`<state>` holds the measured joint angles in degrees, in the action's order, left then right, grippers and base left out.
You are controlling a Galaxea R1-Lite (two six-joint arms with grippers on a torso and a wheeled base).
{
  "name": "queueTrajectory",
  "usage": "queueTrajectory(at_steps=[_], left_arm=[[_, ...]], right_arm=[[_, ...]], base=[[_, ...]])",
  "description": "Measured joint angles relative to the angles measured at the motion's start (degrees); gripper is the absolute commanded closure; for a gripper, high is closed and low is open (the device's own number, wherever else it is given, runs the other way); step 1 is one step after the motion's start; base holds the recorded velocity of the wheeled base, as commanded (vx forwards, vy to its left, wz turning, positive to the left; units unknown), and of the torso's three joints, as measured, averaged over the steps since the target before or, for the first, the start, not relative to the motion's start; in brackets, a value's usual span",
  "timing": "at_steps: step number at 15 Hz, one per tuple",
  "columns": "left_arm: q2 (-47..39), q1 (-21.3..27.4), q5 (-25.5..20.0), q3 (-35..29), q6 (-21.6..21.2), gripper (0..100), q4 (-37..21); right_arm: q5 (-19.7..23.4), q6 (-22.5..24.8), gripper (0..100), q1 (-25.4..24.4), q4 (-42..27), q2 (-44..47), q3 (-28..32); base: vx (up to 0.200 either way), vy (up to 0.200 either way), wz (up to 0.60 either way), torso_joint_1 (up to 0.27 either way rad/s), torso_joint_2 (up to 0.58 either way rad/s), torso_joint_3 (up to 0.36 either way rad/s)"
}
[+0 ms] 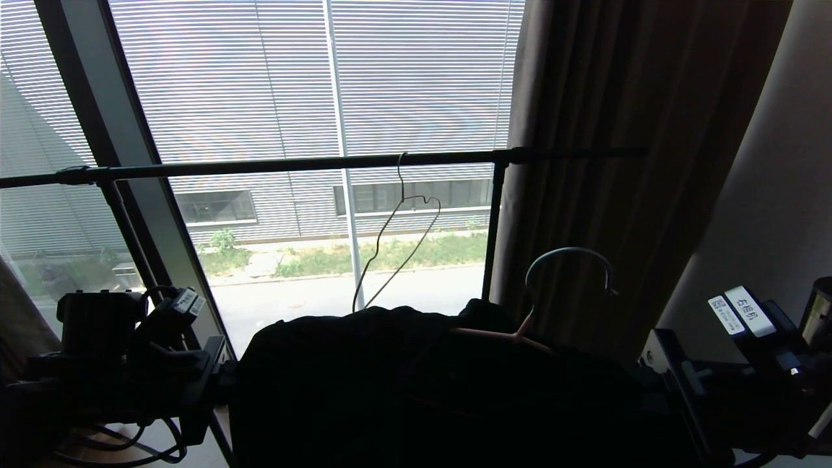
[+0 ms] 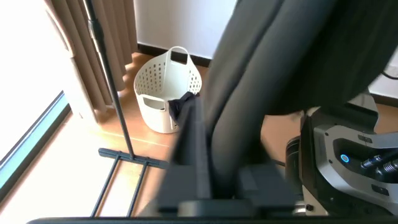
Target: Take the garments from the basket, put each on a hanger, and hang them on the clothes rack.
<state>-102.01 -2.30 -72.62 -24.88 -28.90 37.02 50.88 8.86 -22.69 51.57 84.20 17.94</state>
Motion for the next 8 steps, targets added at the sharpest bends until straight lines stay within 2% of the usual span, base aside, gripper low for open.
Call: queueTrajectory(at_steps=[4,8], left_arm=[[1.35,-3.64,0.04,1.49,-0.11,100,-0.02],[1.93,-4.69,0.04,2.54,-0.24,100,-0.02]], right_arm=[[0.02,-0.02,100,1.13,0.05,-0.09,0.24],[0.00,-0.71,100,1.41,0.09,-0.18,0.33]], base=[[0.000,0.000,0.00,0.000,0.00,0.000],[0.000,0.000,0.00,0.000,0.00,0.000]])
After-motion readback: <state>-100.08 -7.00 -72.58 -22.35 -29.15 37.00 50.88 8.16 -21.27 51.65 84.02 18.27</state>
